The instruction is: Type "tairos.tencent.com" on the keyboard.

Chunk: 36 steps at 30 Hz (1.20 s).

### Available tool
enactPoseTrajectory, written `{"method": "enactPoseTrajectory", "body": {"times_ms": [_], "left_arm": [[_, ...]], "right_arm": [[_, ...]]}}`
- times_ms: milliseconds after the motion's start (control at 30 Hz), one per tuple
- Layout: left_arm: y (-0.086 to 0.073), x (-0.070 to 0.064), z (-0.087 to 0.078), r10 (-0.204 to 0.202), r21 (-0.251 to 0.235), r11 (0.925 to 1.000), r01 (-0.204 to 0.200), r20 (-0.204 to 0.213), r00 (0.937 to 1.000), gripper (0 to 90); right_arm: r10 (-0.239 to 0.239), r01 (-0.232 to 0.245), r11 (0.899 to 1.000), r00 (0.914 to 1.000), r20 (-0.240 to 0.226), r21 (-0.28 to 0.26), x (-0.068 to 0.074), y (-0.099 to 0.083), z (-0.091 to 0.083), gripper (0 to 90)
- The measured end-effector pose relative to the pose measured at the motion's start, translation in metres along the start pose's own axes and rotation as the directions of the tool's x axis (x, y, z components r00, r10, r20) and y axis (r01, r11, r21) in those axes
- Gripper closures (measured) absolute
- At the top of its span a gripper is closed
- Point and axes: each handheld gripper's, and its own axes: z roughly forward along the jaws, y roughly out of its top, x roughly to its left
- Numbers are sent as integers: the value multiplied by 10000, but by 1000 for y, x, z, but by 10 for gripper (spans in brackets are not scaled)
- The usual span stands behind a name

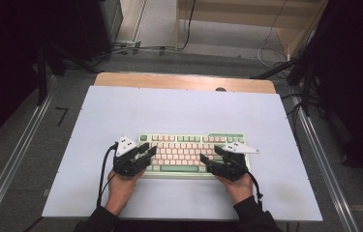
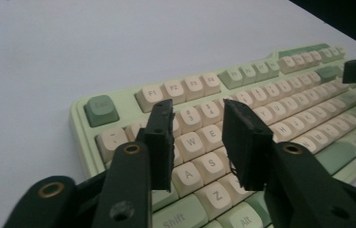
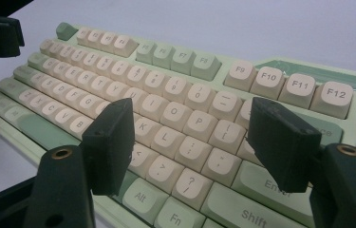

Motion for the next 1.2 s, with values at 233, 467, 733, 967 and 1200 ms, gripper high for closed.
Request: {"method": "enactPoseTrajectory", "body": {"times_ms": [233,467,733,967,1200], "left_arm": [[-2,-3,-1,112,175,9998,-119,402,9991,851],[-3,-8,1,238,375,9989,-269,804,9965,900],[-4,-18,10,508,856,9944,-617,1243,9909,900],[-4,-21,15,581,1026,9921,-728,1392,9885,900],[-5,-24,18,690,1273,9880,-875,1430,9873,900]], "right_arm": [[0,1,10000,10000,-52,13,1,2,2,312],[-112,112,9999,9999,-110,45,4,3,5,312],[-63,63,10000,10000,-16,47,2,2,3,312],[-17,16,10000,9999,134,28,0,0,0,312],[6,-7,10000,9998,181,22,-1,-1,-2,312]]}}
